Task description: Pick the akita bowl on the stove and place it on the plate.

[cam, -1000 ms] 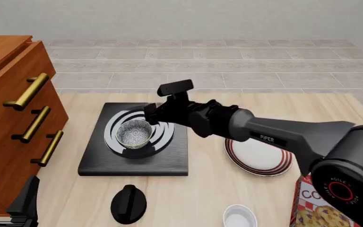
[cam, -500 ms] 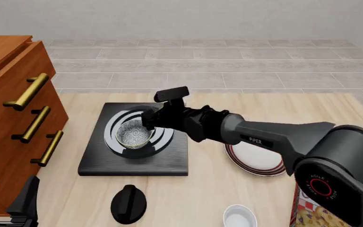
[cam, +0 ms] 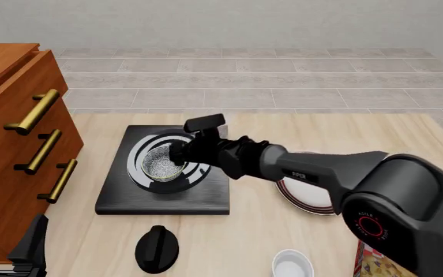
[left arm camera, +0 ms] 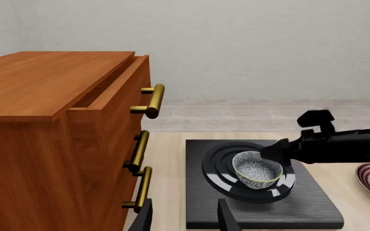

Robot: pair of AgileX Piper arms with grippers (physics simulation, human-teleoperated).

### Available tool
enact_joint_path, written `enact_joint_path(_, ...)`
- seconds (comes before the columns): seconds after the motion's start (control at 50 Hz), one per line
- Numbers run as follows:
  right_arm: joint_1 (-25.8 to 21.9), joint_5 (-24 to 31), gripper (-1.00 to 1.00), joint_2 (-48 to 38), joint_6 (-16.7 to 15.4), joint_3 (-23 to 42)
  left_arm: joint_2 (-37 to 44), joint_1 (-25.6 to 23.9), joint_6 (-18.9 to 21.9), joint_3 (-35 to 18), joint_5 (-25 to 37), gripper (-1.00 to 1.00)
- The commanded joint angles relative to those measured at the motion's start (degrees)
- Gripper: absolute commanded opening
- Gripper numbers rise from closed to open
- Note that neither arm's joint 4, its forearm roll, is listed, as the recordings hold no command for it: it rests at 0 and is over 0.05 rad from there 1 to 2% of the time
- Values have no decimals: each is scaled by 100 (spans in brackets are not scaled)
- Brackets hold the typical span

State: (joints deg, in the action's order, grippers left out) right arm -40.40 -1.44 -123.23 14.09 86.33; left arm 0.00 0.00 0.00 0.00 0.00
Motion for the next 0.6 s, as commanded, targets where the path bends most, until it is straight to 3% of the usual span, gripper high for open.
enact_joint_path(0.02, -7, -22, 100, -171, 22, 87, 0, 0, 0, 0, 0, 100)
enact_joint_path(0.6, -18, 18, 100, -480, 26, 265, 0, 0, 0, 0, 0, 100)
